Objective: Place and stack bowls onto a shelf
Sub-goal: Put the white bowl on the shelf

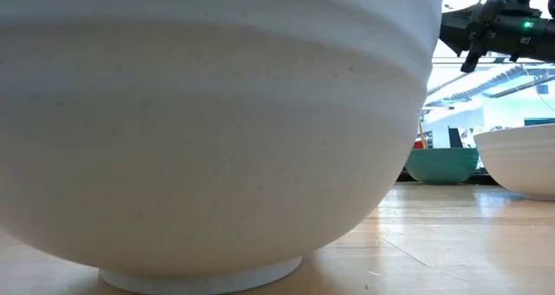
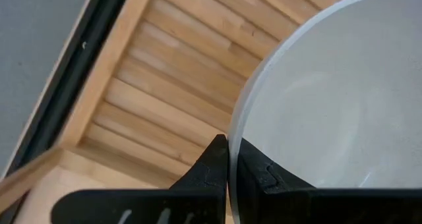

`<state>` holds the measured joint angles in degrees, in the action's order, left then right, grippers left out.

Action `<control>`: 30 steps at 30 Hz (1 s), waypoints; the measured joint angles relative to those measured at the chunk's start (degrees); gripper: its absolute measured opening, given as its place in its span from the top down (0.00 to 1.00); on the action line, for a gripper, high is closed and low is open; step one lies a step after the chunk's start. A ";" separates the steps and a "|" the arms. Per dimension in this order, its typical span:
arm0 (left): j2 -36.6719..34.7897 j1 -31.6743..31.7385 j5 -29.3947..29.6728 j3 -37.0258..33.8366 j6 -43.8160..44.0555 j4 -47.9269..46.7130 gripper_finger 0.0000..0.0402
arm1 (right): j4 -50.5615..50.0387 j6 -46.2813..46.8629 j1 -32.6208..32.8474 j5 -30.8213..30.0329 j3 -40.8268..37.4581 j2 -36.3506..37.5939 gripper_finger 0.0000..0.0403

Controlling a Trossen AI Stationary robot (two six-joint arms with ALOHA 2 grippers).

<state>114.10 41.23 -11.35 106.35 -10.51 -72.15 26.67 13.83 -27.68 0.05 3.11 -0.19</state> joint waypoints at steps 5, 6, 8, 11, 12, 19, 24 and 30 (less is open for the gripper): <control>0.00 0.00 3.36 -3.80 -0.33 5.43 0.98 | 0.00 0.00 0.00 0.00 0.00 0.00 0.81; 0.00 0.00 4.28 -4.59 -0.28 6.66 0.98 | 0.00 -0.01 0.00 0.00 0.00 0.00 0.81; 0.00 0.21 5.35 -6.13 0.42 7.59 0.98 | -0.02 0.02 0.00 0.00 0.00 0.00 0.81; 0.00 0.78 7.18 -7.75 1.27 7.25 0.98 | 0.00 0.00 0.02 -0.02 0.00 0.00 0.81; 0.00 1.04 7.36 -8.21 1.53 7.45 0.98 | -0.02 0.00 0.00 -0.02 -0.02 0.00 0.81; 0.00 1.88 7.40 -9.70 0.64 7.54 0.98 | 0.00 -0.01 0.02 -0.08 -0.02 0.00 0.81; 0.00 1.88 7.41 -9.78 1.44 7.63 0.96 | 0.02 -0.01 0.00 -0.22 -0.02 0.00 0.81; 0.00 1.71 9.72 -9.78 1.62 5.96 0.86 | 0.07 -0.03 0.02 -0.22 0.00 0.00 0.81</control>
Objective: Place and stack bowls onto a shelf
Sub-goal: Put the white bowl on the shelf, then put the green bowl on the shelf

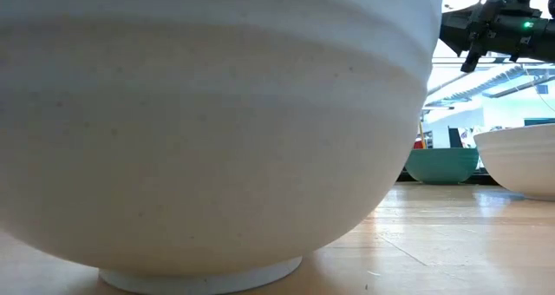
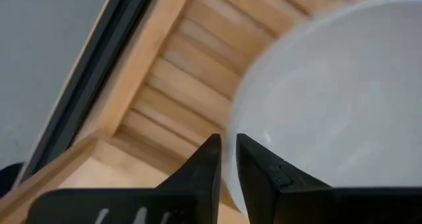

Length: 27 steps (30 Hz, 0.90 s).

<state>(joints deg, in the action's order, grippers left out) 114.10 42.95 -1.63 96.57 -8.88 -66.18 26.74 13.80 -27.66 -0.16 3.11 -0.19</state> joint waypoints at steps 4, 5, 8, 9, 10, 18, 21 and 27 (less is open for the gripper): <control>0.00 -0.31 1.91 0.00 -0.24 -1.59 0.85 | 0.00 0.00 0.00 -0.02 0.00 0.00 0.81; 0.00 -0.31 1.91 0.00 -0.21 -1.69 0.85 | 0.00 0.00 0.00 -0.02 -0.02 0.00 0.81; -0.02 -0.31 1.91 0.00 0.07 -1.62 0.85 | 0.01 -0.09 -0.01 -0.07 -0.01 0.00 0.81; -0.19 -0.31 1.91 0.00 0.41 -1.63 0.85 | 0.03 -0.25 -0.01 -0.24 -0.01 0.00 0.81; -0.47 -0.31 1.87 0.00 0.85 -1.59 0.85 | 0.15 -0.70 0.00 -0.75 0.00 0.00 0.81; -8.34 -0.79 -0.19 2.52 3.03 -0.80 0.85 | 0.96 -2.46 -0.02 -2.96 0.23 0.02 0.81; -12.58 -1.51 -0.32 3.93 3.19 0.76 0.85 | -2.92 -2.85 -0.02 -3.10 1.98 0.00 0.81; -20.59 -3.49 -0.39 4.13 3.19 5.49 0.84 | -19.14 -5.30 -0.02 -5.74 9.99 -0.78 0.81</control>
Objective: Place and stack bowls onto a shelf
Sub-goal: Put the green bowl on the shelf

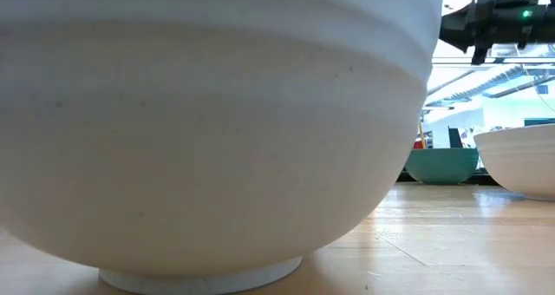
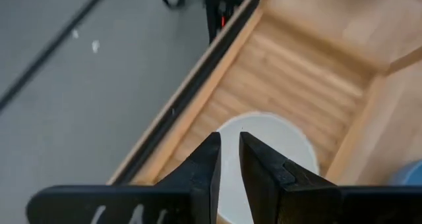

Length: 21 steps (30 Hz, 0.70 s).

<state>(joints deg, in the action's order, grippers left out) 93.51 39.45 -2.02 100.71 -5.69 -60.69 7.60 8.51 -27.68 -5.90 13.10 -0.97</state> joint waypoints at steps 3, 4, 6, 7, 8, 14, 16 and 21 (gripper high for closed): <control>-3.01 -1.18 -0.02 0.00 -0.24 1.06 0.84 | -6.72 -1.44 0.00 -0.33 5.20 -1.92 0.81; -3.68 -1.55 -0.02 0.00 -0.54 0.96 0.84 | -8.38 -2.05 0.00 -0.32 6.87 -2.86 0.81; -4.75 -2.66 -0.04 0.00 -0.62 0.86 0.84 | -10.60 -3.46 0.00 -0.22 10.54 -5.28 0.81; -5.27 -3.03 -0.05 0.00 -0.60 0.53 0.84 | -11.47 -4.39 0.02 -0.19 12.43 -6.65 0.81; -5.69 -3.32 -0.06 0.00 -0.61 0.14 0.84 | -12.39 -5.47 0.02 -0.16 14.47 -8.16 0.81; -7.98 -6.46 -0.02 0.00 -0.23 0.09 0.84 | -21.25 -11.13 0.00 -0.12 26.78 -19.25 0.81; -8.59 -7.77 -0.05 0.00 -1.63 -0.11 0.84 | -25.74 -12.66 0.00 -0.10 30.77 -22.93 0.81; -10.66 -10.07 -0.01 0.00 -2.80 -0.87 0.84 | -39.71 -14.39 0.01 -2.15 41.15 -31.35 0.81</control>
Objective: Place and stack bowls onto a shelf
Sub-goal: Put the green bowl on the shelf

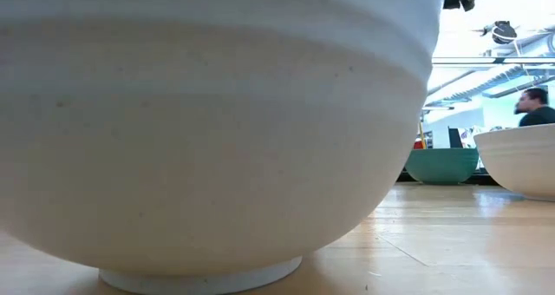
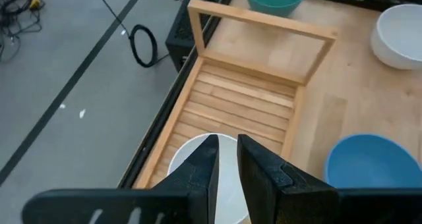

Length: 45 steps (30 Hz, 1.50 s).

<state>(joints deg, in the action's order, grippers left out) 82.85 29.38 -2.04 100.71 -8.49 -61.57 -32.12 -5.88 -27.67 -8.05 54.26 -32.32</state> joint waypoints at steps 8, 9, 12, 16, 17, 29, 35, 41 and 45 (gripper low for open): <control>-5.50 -2.48 -0.04 0.00 1.36 -0.60 0.84 | -15.30 0.52 0.01 -1.16 12.23 -7.77 0.81; -6.26 -2.67 0.05 0.00 1.46 -0.90 0.84 | -16.85 0.54 -0.01 -1.16 13.31 -8.32 0.81; -8.68 -3.03 -0.06 0.00 2.01 -1.87 0.84 | -21.56 0.97 0.01 -1.16 15.52 -9.73 0.81; -11.01 -3.07 0.12 0.00 3.04 -2.05 0.84 | -26.72 4.85 -0.01 -1.16 16.35 -11.78 0.81; -11.40 -3.13 0.12 0.00 3.04 -2.45 0.84 | -28.78 5.12 0.00 -1.20 16.35 -12.46 0.81; -13.31 -3.21 -0.07 0.00 2.58 -6.53 0.84 | -38.22 7.54 -0.04 -5.29 16.29 -20.40 0.81; -13.31 -3.21 -0.03 0.00 0.90 -8.25 0.84 | -42.27 7.08 -0.49 -0.86 16.29 -25.10 0.81; -13.29 -3.18 -0.02 0.00 1.09 -9.27 0.84 | -43.41 14.73 -5.20 -0.73 16.24 -29.86 0.81; -13.29 -3.18 -0.03 0.00 1.09 -9.41 0.84 | -43.30 14.79 -9.11 1.25 16.24 -32.78 0.81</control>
<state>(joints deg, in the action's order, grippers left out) 69.56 26.20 -2.07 100.71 -7.40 -70.98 -75.42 8.91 -36.78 -6.79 70.50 -65.10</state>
